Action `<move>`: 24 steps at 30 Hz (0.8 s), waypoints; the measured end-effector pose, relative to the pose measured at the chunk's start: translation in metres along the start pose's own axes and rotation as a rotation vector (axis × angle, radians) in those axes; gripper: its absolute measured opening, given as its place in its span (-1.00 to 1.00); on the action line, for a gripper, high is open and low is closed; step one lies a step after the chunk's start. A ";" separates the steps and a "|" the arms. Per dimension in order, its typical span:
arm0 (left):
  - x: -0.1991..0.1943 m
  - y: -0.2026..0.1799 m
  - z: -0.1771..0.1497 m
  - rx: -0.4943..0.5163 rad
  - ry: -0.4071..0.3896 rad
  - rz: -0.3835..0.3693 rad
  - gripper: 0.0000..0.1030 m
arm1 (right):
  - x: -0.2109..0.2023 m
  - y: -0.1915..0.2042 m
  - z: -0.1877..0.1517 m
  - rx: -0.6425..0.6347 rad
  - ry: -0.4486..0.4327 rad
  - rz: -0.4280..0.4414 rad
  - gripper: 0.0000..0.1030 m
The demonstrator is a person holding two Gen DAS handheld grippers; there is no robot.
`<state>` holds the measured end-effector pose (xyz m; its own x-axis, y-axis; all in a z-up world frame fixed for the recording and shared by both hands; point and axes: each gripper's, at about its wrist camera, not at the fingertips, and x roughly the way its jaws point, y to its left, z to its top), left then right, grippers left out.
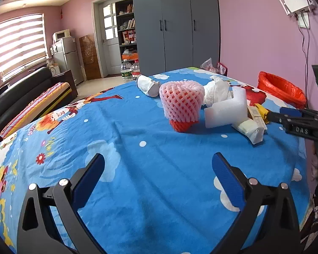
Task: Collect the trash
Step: 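Grasp the yellow cloth with the right tool while the left tool grasps the white wrapped block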
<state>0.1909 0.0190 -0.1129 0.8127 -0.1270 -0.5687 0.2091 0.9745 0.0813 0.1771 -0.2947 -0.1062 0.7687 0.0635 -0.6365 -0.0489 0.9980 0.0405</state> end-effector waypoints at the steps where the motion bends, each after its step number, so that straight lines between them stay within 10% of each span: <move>1: 0.002 -0.001 0.001 0.001 0.001 0.001 0.91 | 0.004 -0.003 0.003 0.006 0.001 -0.004 0.11; 24: 0.014 -0.044 0.015 0.029 0.036 -0.111 0.91 | 0.030 -0.028 0.010 0.032 0.055 0.041 -0.55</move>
<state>0.2013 -0.0287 -0.1121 0.7639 -0.2265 -0.6042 0.3129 0.9489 0.0400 0.2076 -0.3203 -0.1187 0.7301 0.1052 -0.6751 -0.0587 0.9941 0.0915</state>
